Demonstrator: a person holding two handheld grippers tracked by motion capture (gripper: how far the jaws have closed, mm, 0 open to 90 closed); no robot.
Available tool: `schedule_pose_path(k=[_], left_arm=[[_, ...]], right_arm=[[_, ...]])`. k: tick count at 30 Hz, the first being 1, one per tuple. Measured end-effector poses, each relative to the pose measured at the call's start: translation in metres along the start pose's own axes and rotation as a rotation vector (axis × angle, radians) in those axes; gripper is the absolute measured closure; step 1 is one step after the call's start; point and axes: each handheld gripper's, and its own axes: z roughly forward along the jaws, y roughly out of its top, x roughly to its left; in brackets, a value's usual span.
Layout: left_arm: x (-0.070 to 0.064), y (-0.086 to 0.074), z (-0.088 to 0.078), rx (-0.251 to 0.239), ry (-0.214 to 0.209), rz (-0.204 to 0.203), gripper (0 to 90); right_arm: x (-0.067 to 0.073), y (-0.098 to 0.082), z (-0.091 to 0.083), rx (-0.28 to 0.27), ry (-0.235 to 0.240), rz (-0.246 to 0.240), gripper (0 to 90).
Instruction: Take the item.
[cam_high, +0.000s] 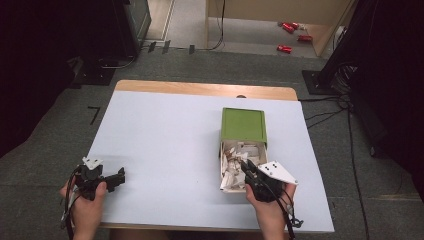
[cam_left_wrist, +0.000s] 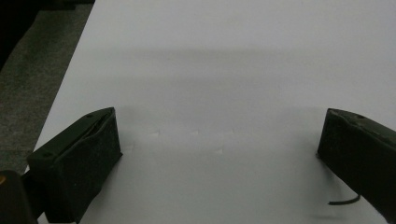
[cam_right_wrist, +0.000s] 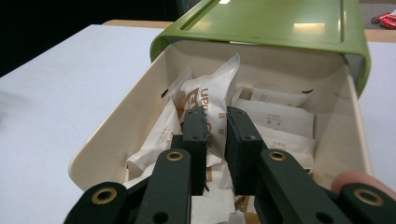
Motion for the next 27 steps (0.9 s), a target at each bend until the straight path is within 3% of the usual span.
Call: schedule_pose_path(k=[27], left_arm=[[0.000, 0.000, 0.000, 0.000, 0.000, 0.000, 0.0]], right_arm=[[-0.023, 0.014, -0.027, -0.086, -0.078, 0.054, 79.9]])
